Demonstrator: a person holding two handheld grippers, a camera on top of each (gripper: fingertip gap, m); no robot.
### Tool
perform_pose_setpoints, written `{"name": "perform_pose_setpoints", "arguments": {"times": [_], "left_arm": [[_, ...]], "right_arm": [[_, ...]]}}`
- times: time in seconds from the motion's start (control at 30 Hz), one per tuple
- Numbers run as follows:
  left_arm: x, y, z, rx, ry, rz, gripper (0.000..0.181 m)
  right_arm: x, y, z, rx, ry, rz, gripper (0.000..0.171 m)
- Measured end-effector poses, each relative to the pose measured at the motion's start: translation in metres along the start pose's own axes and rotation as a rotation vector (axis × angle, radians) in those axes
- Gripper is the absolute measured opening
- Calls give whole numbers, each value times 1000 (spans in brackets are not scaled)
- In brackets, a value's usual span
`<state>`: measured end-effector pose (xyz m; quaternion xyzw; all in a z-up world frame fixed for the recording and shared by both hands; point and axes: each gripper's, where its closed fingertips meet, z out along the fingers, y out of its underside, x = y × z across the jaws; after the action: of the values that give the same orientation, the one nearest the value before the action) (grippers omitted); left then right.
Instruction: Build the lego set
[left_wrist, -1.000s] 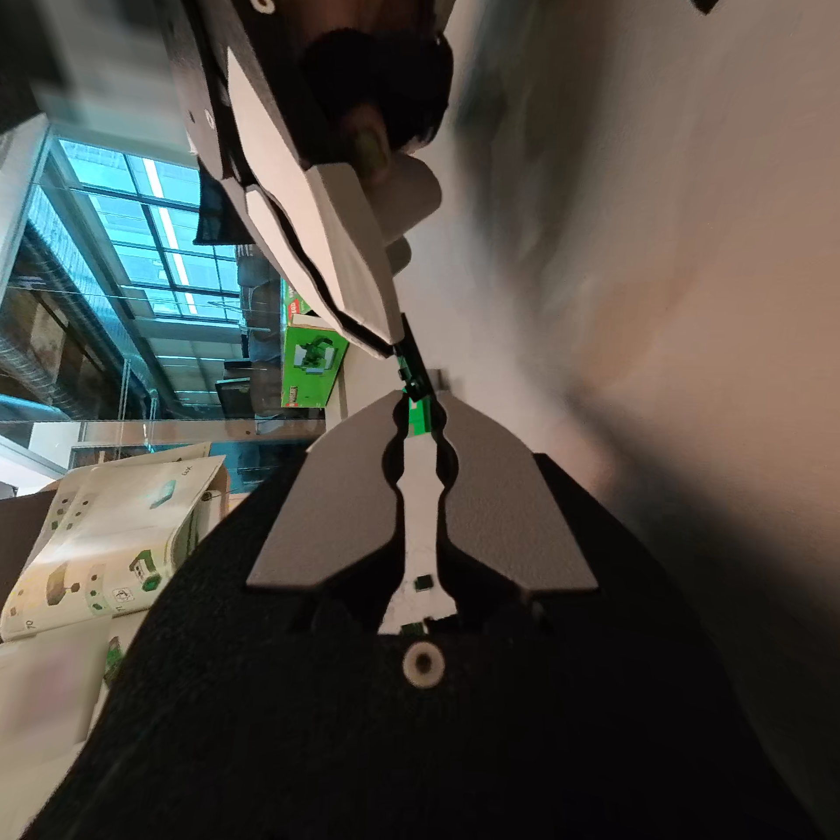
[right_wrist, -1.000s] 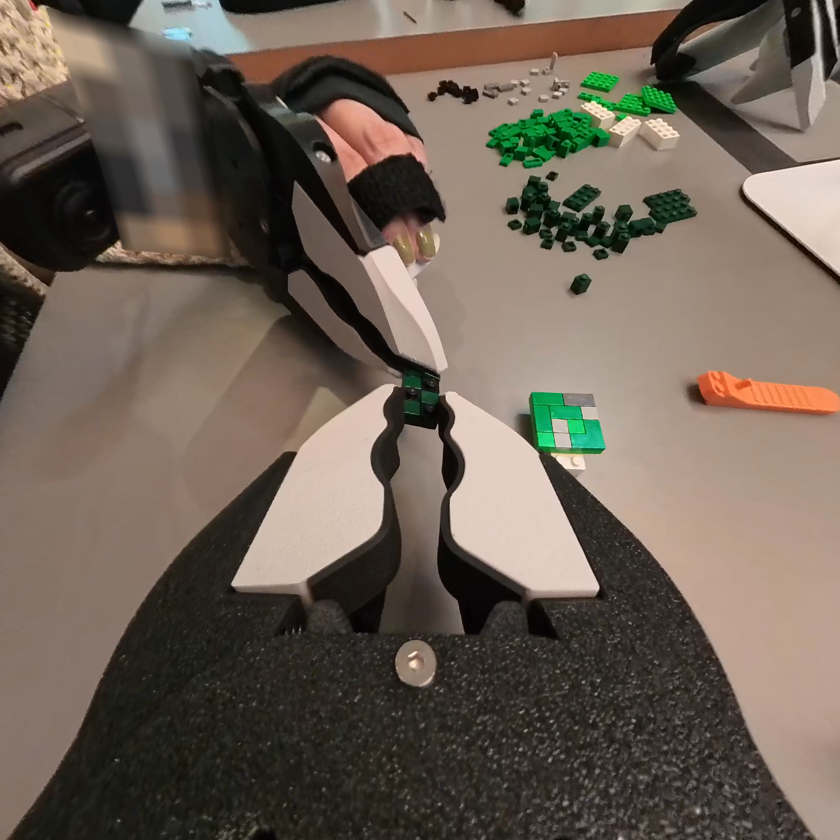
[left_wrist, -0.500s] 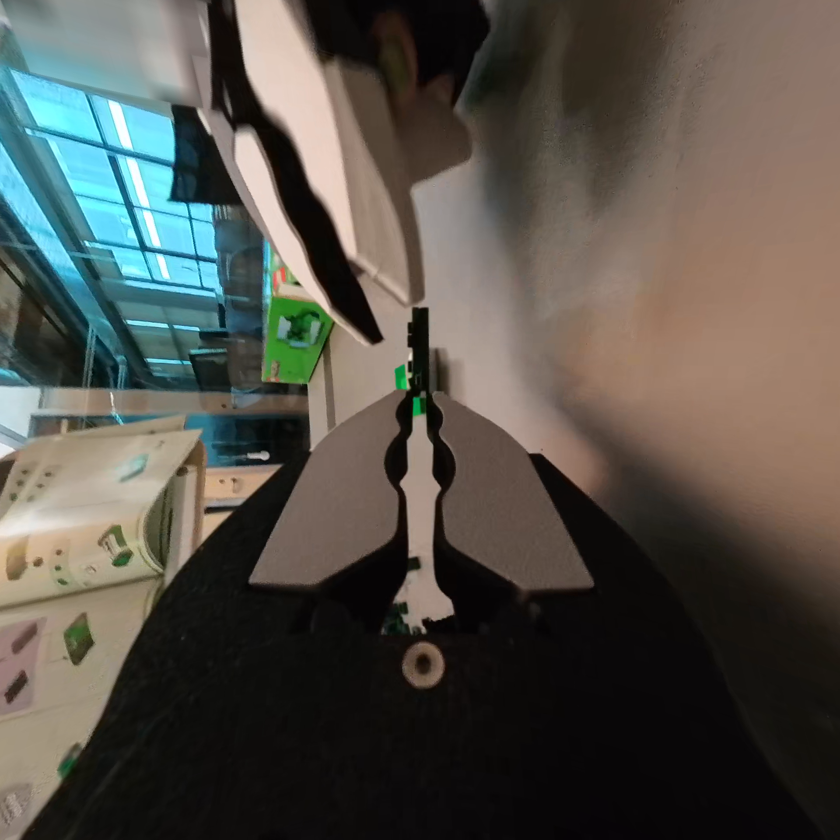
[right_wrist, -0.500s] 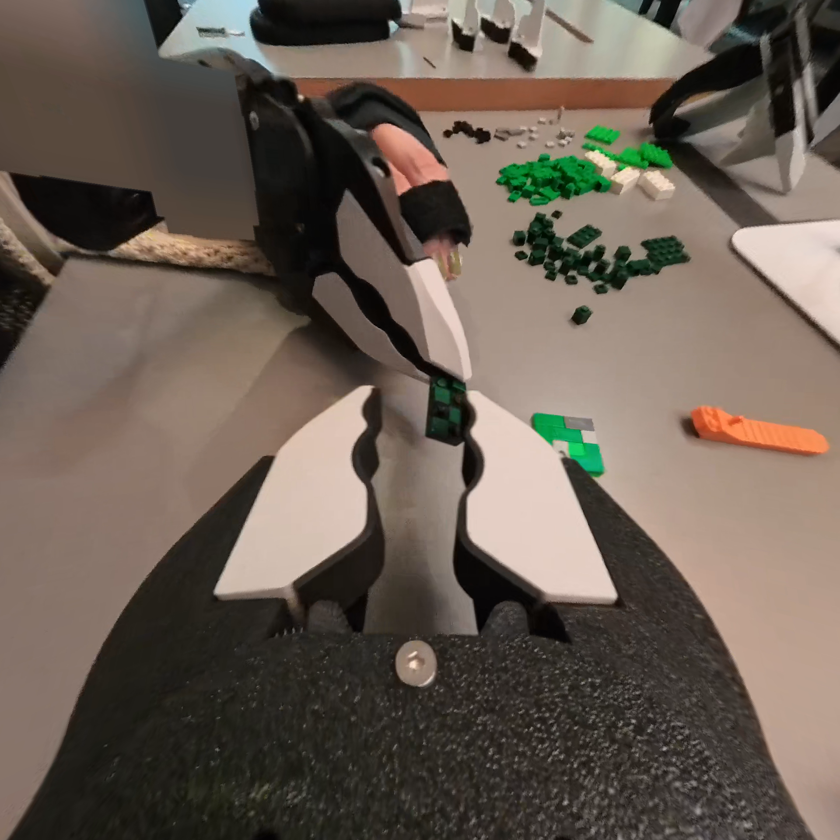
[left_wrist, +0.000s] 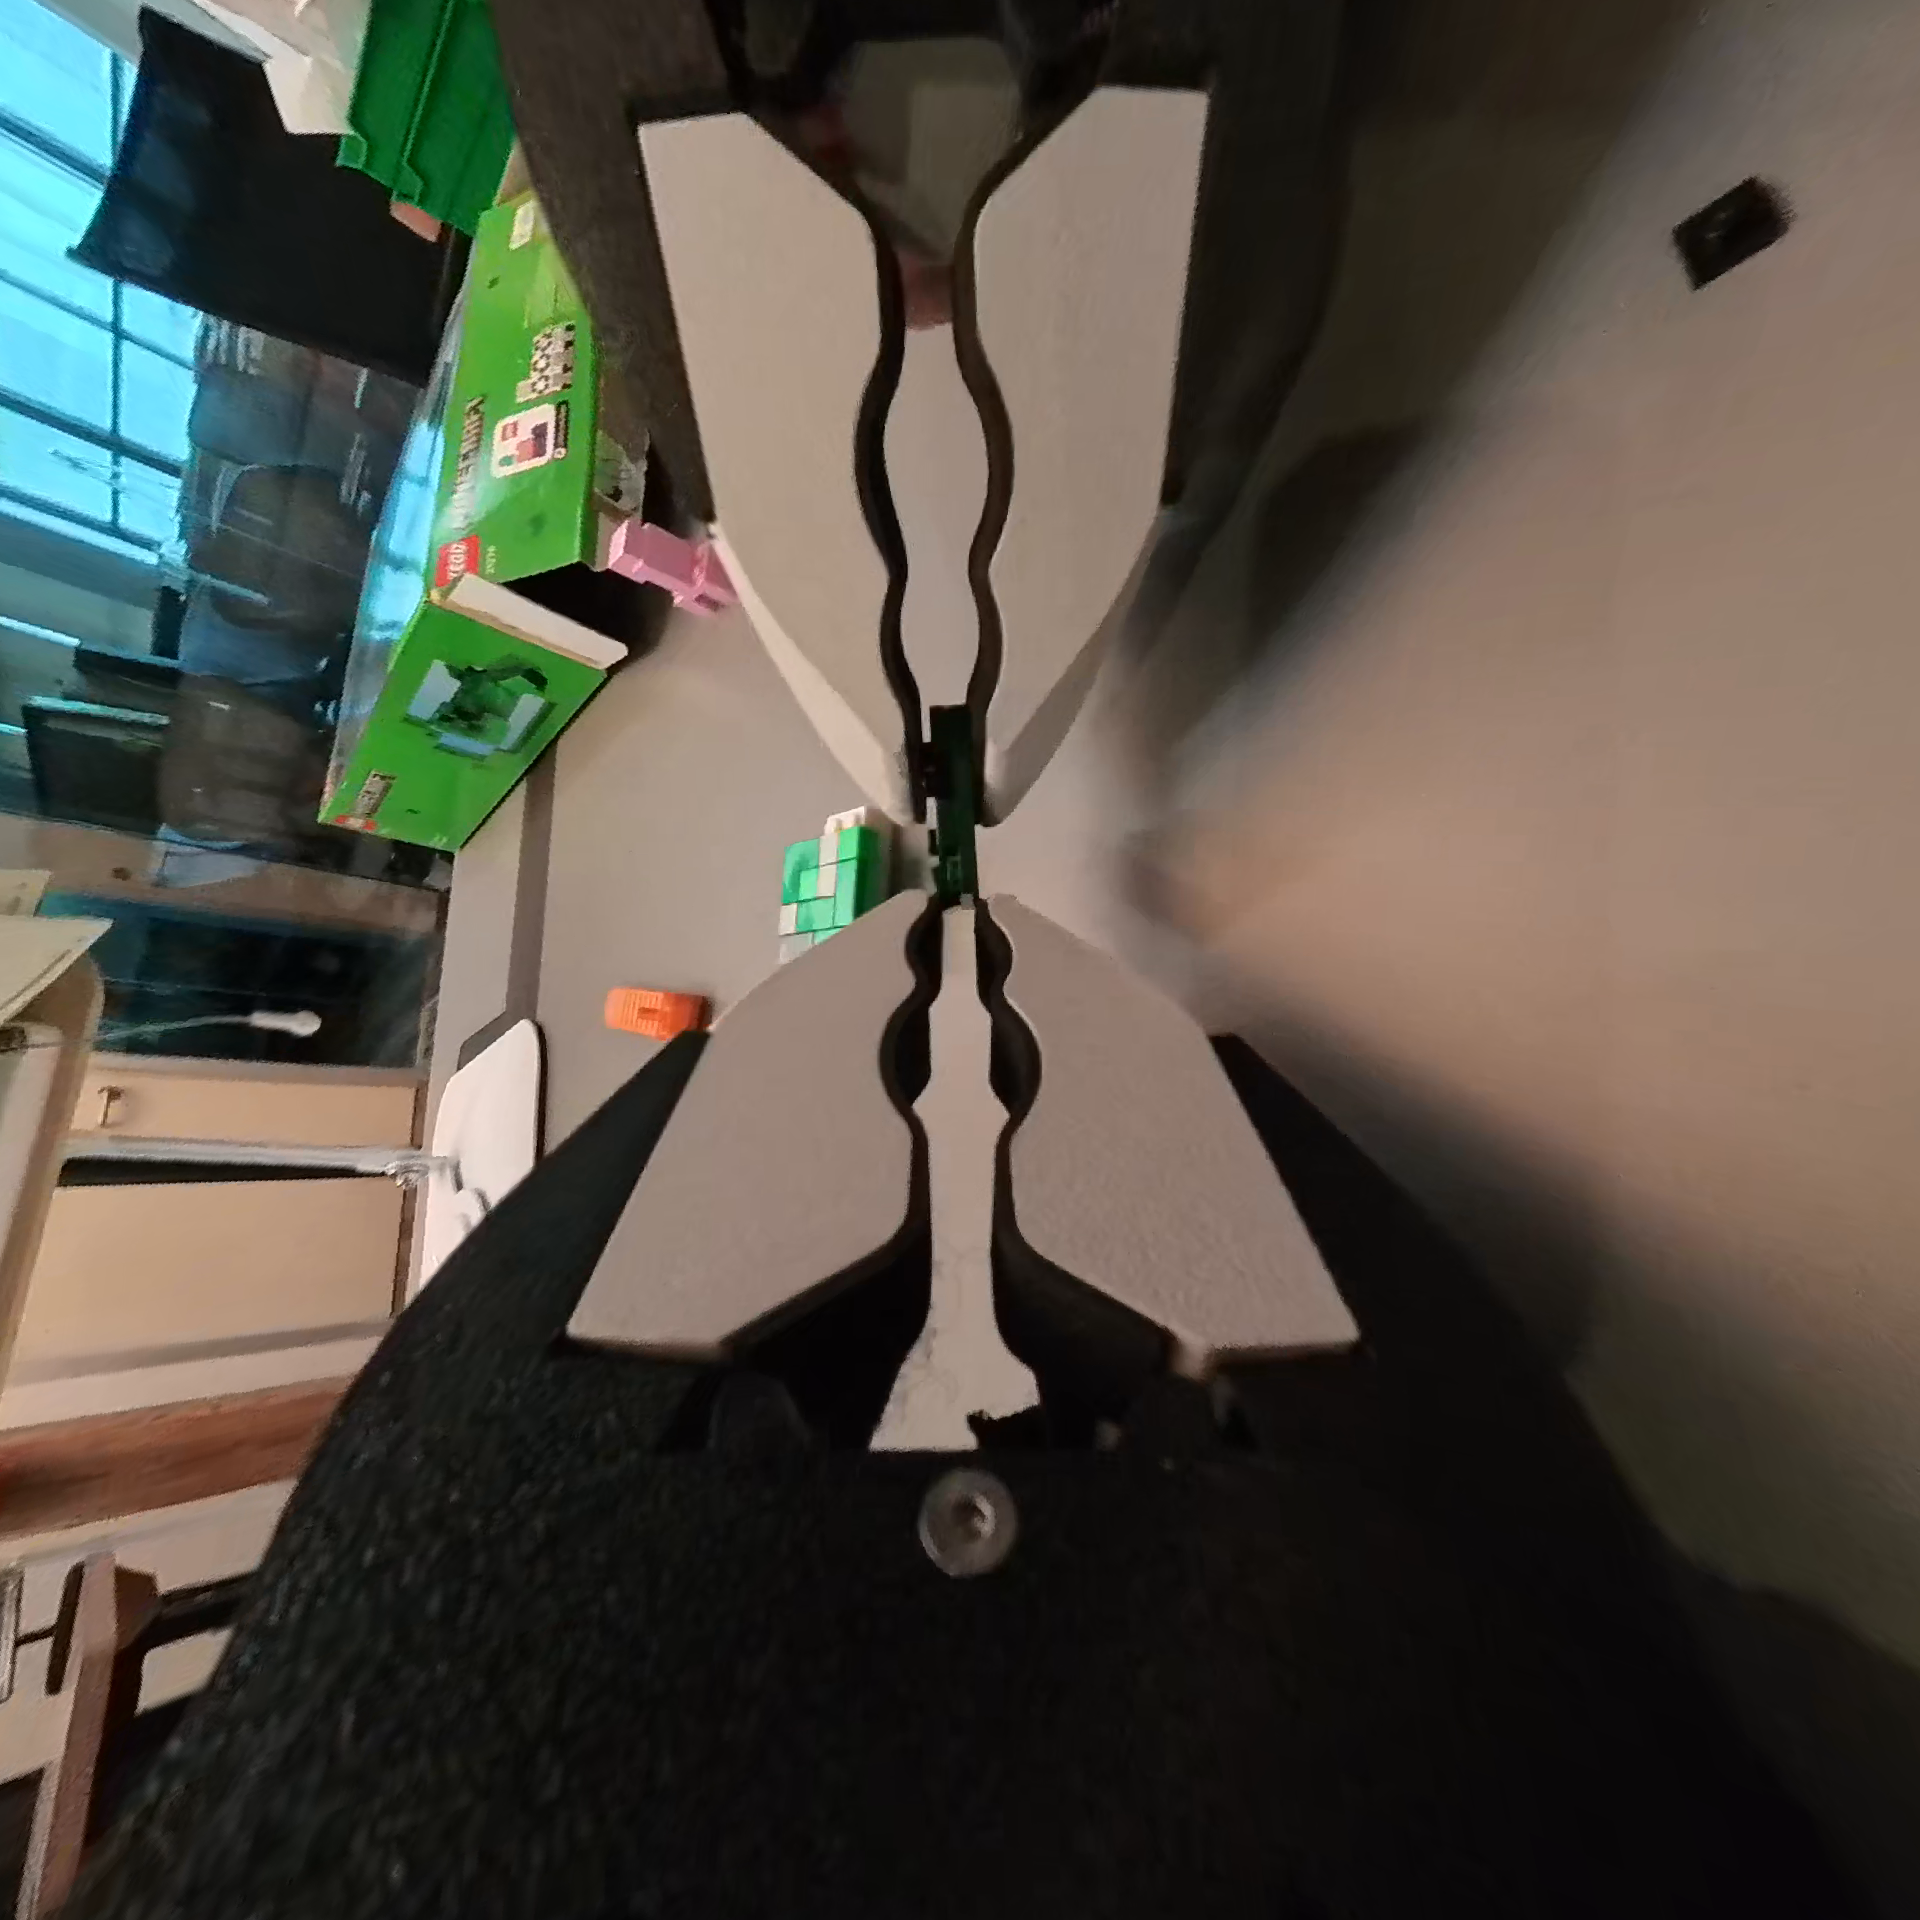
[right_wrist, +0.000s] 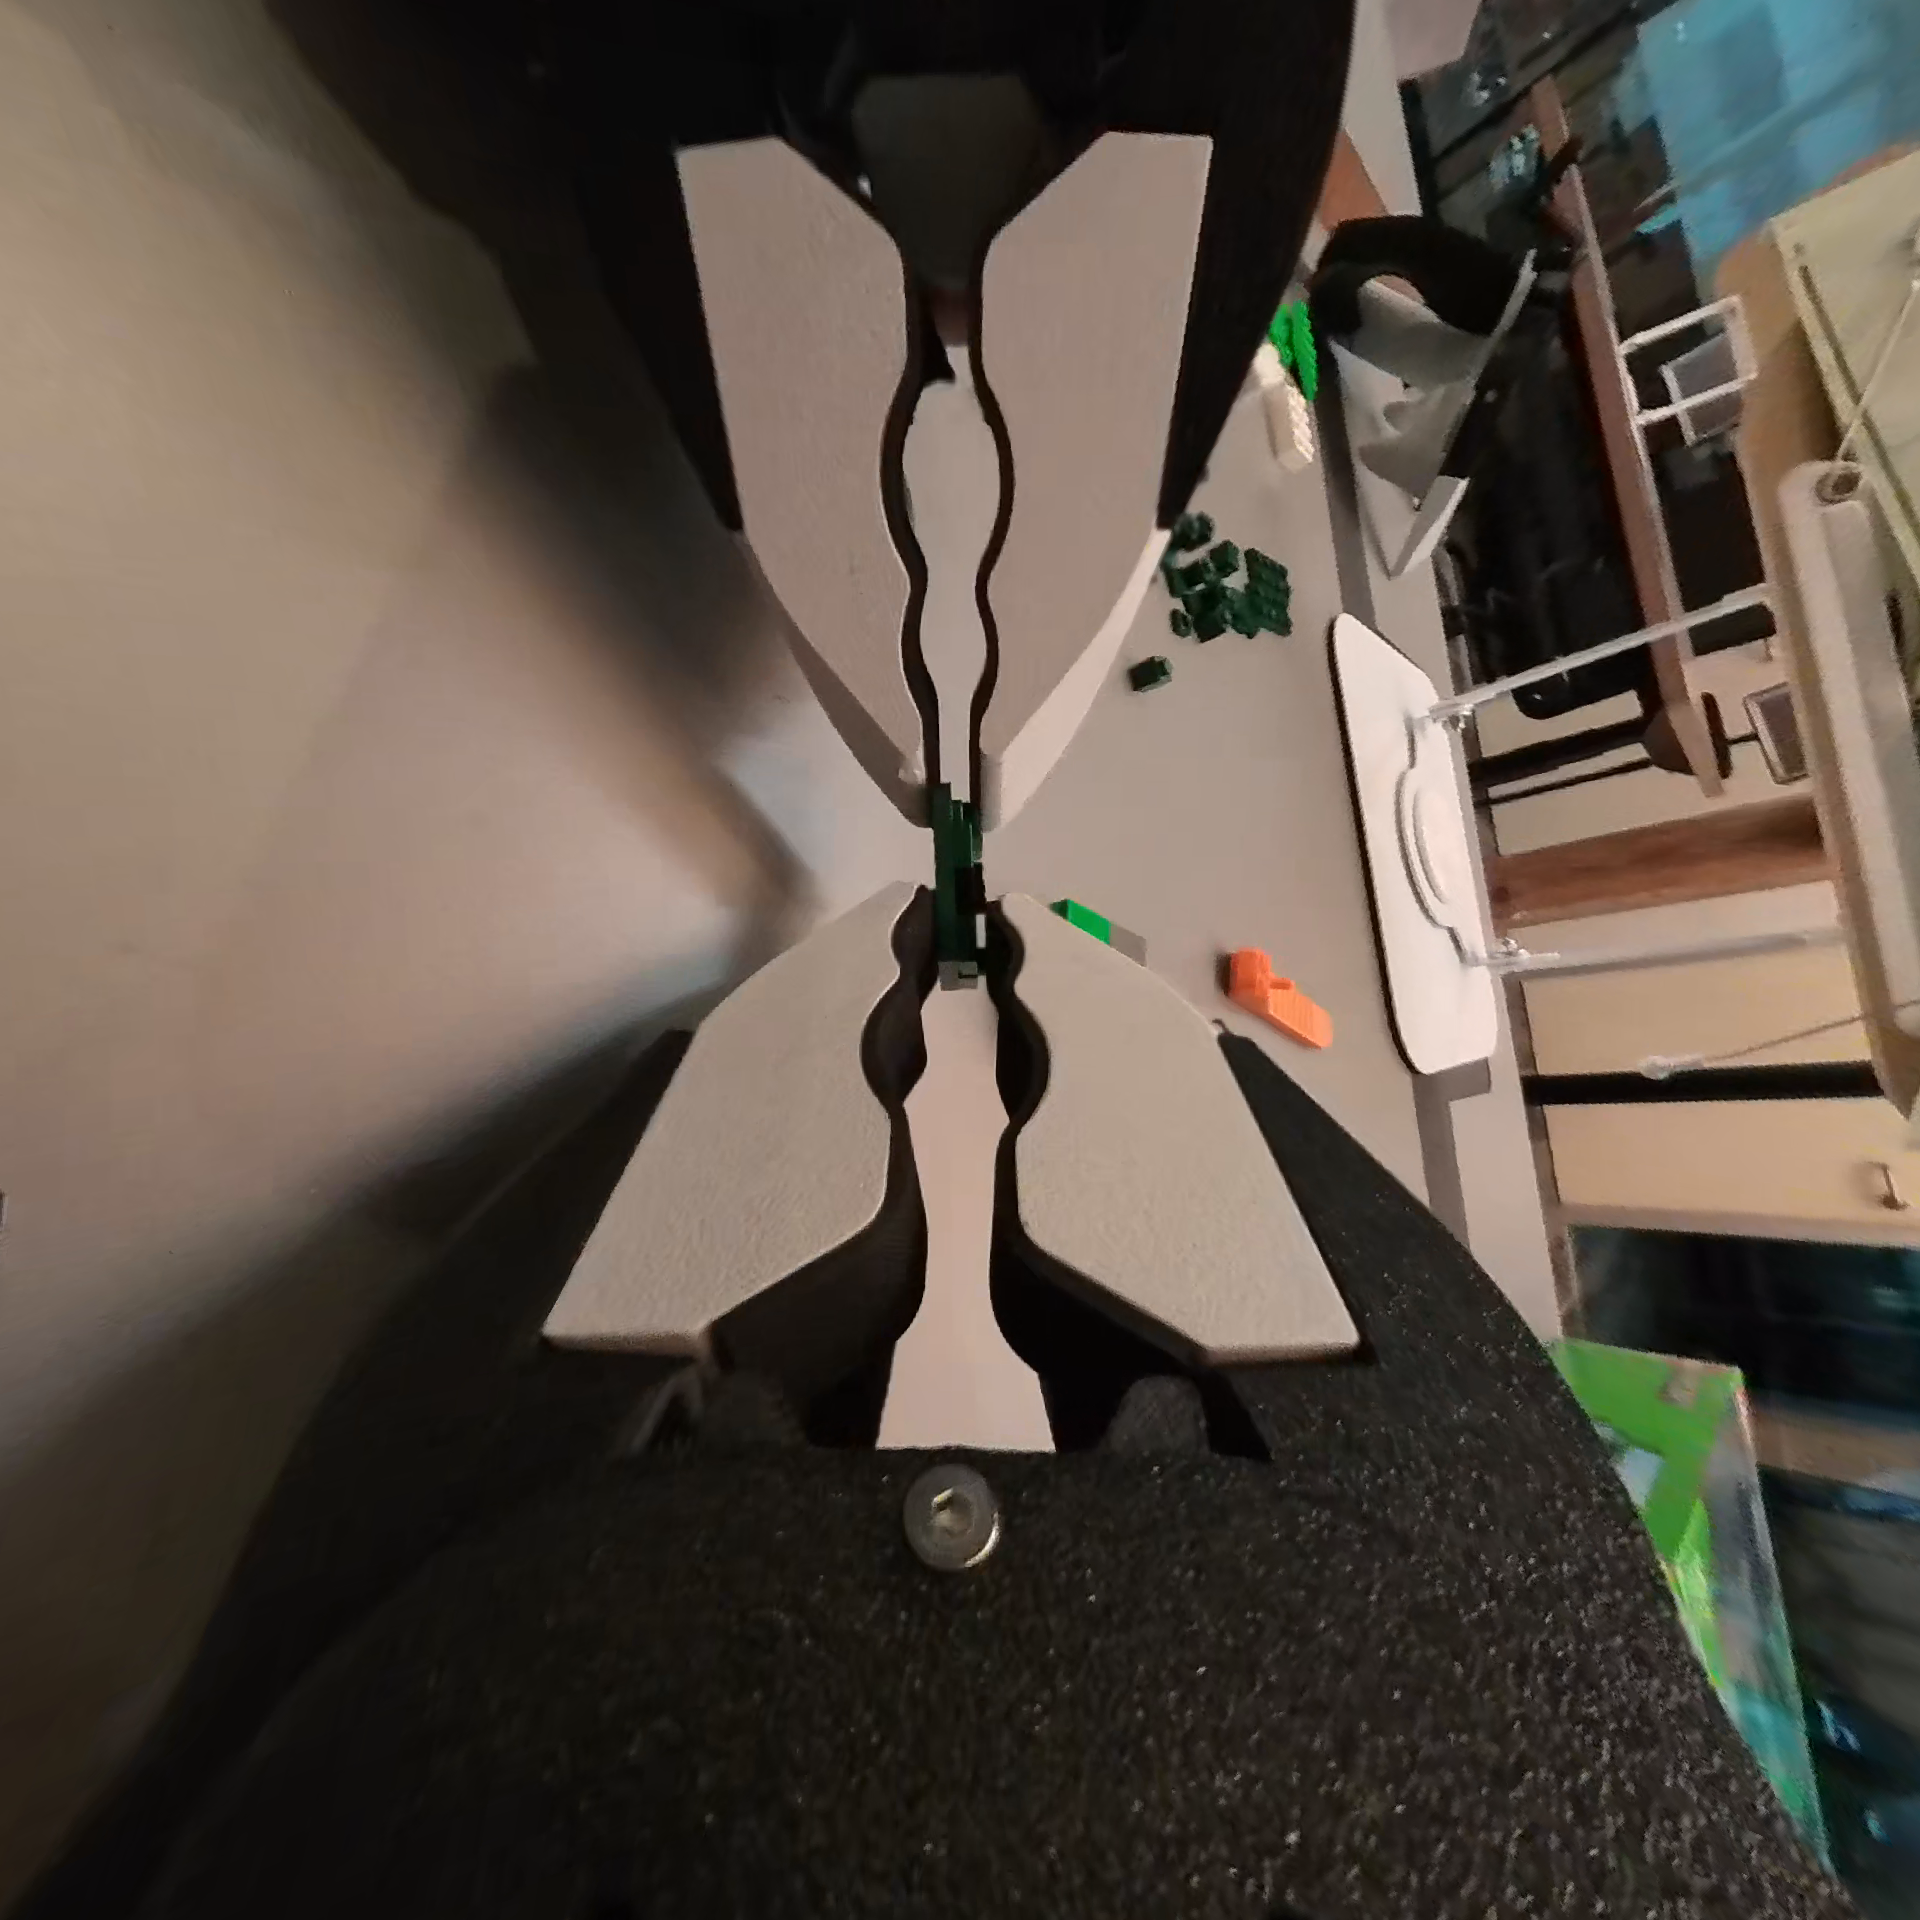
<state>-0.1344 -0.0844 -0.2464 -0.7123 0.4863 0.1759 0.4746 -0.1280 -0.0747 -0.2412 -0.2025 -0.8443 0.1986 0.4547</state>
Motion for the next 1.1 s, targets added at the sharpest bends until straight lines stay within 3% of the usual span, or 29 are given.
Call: {"name": "perform_pose_setpoints", "arguments": {"times": [0.27,0.4,0.73,0.97,1.1], "left_arm": [[19,-13,-9,143,141,63,5],[27,-16,-15,190,247,1,0],[13,-17,-12,209,181,-95,3],[1,-17,-14,236,143,-173,26],[0,-18,-15,247,132,-168,31]], "right_arm": [[-19,-9,-7,95,-133,-68,8],[-29,-13,-9,139,-184,-95,8],[-18,-12,-10,171,-171,50,8],[-11,-17,-12,217,-166,130,8],[-7,-17,-14,231,-155,158,8]]}}
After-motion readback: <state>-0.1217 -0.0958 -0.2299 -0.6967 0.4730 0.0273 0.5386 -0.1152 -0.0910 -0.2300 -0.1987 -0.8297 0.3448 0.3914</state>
